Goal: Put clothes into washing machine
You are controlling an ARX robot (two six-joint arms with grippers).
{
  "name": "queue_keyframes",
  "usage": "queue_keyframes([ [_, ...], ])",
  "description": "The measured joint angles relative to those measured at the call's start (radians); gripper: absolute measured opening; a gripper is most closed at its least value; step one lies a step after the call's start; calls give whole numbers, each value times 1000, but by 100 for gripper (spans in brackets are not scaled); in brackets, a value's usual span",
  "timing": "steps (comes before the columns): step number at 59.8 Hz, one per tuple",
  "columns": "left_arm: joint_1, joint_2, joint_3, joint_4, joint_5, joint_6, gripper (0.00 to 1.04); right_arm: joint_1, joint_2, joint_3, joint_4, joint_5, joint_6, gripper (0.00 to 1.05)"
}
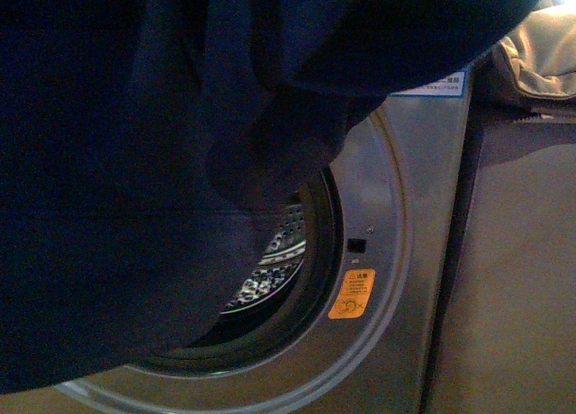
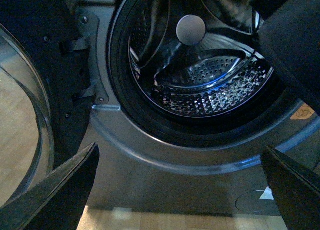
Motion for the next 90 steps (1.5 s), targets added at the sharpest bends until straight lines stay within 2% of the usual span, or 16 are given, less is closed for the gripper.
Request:
queue_keyframes([
  [17,2,0,0,0,9,-1,98,0,0,0,0,1,-4,11],
  [20,57,27,1,24,173,-63,98,0,0,0,0,3,-4,11],
  [22,139,90,4,85,360,-143,98,-1,0,0,0,6,-4,11],
  [23,154,105,5,98,373,-158,98,-1,0,0,0,6,-4,11],
  [25,212,171,17,155,496,-212,98,-1,0,0,0,4,-5,11],
  [28,259,238,42,212,563,-239,98,-1,0,0,0,4,-6,11],
  [34,324,445,180,425,714,-319,98,-1,0,0,0,6,-6,11],
  [41,318,671,348,694,868,-436,98,-1,0,0,0,5,-6,11],
  [50,245,887,533,923,931,-578,98,-1,0,0,0,4,-6,11],
  [60,123,997,673,962,975,-632,98,-1,0,0,0,4,-6,11],
  [67,6,1008,745,853,955,-584,98,-1,0,0,0,4,-6,11],
  [80,-216,1019,830,592,871,-375,98,-1,0,0,0,4,-6,11],
  [90,-367,1073,904,526,763,-284,98,-1,0,0,0,4,-6,11],
])
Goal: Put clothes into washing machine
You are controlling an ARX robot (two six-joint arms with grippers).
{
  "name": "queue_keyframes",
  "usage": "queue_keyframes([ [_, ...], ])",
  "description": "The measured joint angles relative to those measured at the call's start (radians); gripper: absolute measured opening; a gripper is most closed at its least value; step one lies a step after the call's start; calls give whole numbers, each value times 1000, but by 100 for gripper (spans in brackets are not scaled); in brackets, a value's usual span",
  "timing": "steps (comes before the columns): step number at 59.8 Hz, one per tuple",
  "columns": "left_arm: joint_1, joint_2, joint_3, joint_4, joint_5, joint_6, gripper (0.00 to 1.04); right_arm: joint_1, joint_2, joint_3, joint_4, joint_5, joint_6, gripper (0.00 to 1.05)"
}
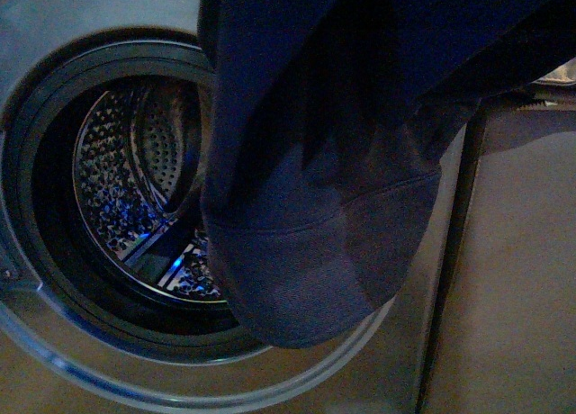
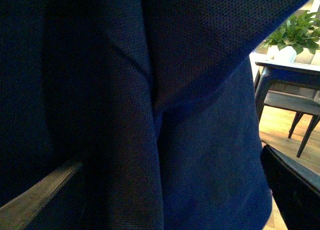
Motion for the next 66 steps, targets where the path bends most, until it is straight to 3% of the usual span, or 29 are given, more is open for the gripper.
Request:
queue_keyframes([
  [8,-90,33,59,0,-66,0,98,0,0,0,0,1,0,11],
  [18,-191,72,134,-28,-219,0,98,0,0,0,0,1,0,11],
  [33,-327,126,226,-173,-607,82,98,-1,0,0,0,3,-1,11],
  [39,-356,145,247,-191,-721,122,98,-1,0,0,0,4,-1,11],
  [43,-378,164,269,-211,-859,195,98,-1,0,0,0,3,-1,11],
  [51,-402,202,277,-96,-1151,431,98,-1,0,0,0,3,0,11],
  [54,-404,211,277,-20,-1212,518,98,-1,0,0,0,3,0,11],
  [66,-404,215,256,256,-1300,816,98,-1,0,0,0,3,0,11],
])
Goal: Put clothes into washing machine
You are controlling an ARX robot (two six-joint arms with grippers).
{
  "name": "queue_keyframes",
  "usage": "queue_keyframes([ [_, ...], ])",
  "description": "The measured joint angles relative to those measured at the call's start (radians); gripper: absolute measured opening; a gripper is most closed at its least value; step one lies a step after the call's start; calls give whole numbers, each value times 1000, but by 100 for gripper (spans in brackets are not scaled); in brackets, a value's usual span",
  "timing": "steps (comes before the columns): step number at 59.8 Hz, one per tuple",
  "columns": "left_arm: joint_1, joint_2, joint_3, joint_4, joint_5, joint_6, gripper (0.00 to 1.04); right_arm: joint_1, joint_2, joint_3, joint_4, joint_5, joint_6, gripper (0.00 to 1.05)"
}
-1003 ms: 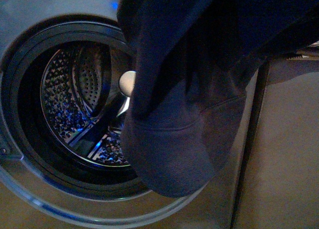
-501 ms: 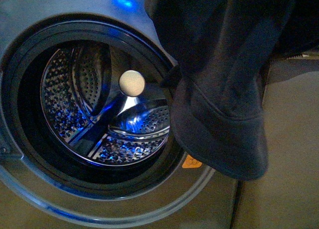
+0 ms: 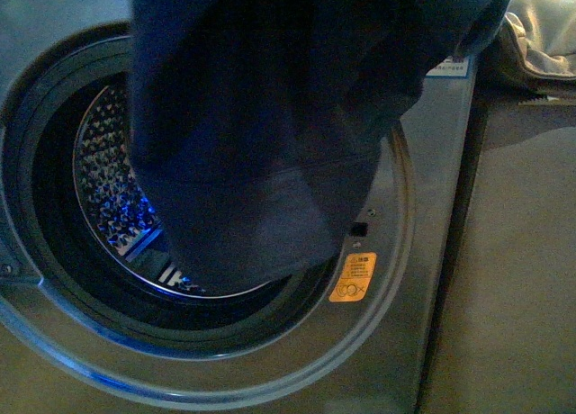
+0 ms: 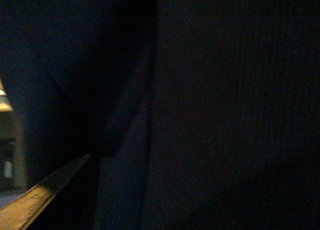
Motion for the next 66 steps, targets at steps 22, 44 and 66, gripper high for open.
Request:
queue_keyframes([
  [22,103,14,20,-250,-11,-79,98,0,-1,-1,0,-1,0,11],
  [44,113,66,66,-346,223,-453,98,0,-1,-1,0,4,0,11],
  [66,50,61,23,-212,438,-621,67,0,-3,-1,0,4,-2,12],
])
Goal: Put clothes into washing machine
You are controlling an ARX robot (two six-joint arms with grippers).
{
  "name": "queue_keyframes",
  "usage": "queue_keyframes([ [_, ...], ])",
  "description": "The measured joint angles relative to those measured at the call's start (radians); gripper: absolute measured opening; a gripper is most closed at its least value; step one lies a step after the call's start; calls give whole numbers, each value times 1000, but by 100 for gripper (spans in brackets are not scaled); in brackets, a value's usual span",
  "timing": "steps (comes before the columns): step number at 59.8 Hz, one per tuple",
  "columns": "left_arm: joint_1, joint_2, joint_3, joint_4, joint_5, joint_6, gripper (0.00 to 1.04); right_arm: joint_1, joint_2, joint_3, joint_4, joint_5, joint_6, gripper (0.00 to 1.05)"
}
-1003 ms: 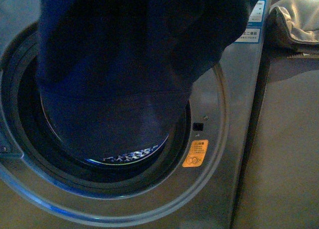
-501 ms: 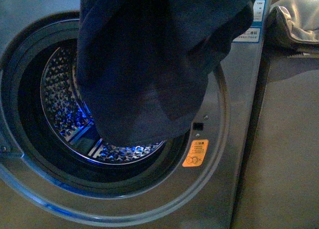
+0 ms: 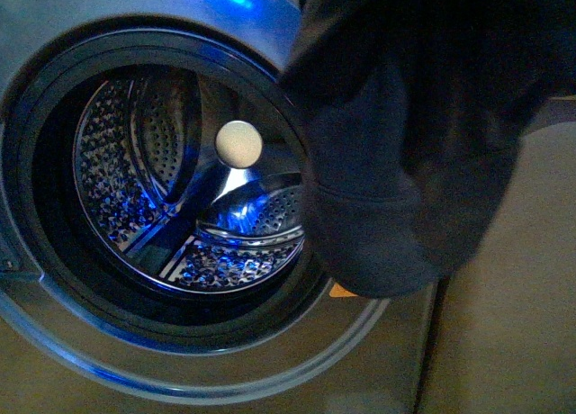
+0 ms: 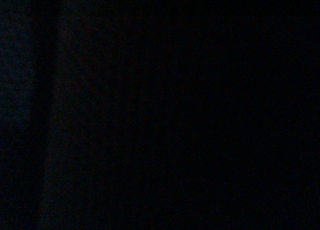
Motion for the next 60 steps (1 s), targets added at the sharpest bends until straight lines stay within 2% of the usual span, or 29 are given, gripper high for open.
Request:
queue_keyframes([
  [4,0,-4,-12,5,6,-8,56,0,0,0,0,0,0,24],
  [20,47,-15,-46,12,6,-36,21,0,0,0,0,0,1,60],
  [23,57,-16,-53,14,6,-42,17,0,0,0,0,0,1,66],
  [26,77,-17,-68,22,8,-45,14,0,0,0,0,0,1,75],
  [37,140,-22,-142,53,15,-53,14,0,-1,0,3,-4,2,99],
  [60,294,-6,-250,105,67,-120,14,0,-6,0,5,-4,2,97],
])
